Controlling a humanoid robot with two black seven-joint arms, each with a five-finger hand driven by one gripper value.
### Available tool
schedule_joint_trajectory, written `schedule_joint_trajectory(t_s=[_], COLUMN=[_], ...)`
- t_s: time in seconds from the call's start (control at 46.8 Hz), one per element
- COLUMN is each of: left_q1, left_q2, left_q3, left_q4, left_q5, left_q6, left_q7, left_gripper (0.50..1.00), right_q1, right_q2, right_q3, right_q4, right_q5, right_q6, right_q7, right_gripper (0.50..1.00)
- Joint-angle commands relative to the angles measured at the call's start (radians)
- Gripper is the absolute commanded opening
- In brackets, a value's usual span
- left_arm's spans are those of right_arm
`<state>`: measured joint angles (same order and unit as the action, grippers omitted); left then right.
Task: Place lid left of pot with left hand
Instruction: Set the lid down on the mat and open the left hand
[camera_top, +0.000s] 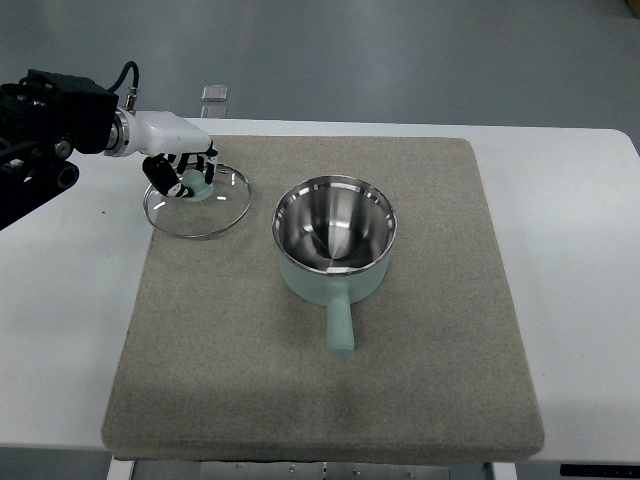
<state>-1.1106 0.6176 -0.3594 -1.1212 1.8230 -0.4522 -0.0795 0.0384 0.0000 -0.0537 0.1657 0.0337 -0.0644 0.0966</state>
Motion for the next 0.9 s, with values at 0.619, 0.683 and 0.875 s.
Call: schedule_joint_trajectory(t_s=[0.619,0.683,0.875], left_q1=[0.040,0.040,0.040], left_q2=[-0.052,-0.052,-0.044], left_q3=[0.005,0.003,-0.006], left_q4=[0.047,0.047,0.052], left_q5=[-0.004,-0.014,-0.066], left_q6=[0.096,0.098,0.101], left_q7=[0.000,0.000,0.000], left_gripper=[0.945,0.988,0.994], right_q1=[0.000,0.000,0.000], right_q2=[0.000,0.000,0.000], right_q3=[0.000,0.000,0.000], right_q4=[0.000,0.000,0.000], right_q5=[0.000,0.000,0.000], right_q6=[0.000,0.000,0.000], right_q7=[0.000,0.000,0.000], right_gripper=[0.921,0.921,0.921])
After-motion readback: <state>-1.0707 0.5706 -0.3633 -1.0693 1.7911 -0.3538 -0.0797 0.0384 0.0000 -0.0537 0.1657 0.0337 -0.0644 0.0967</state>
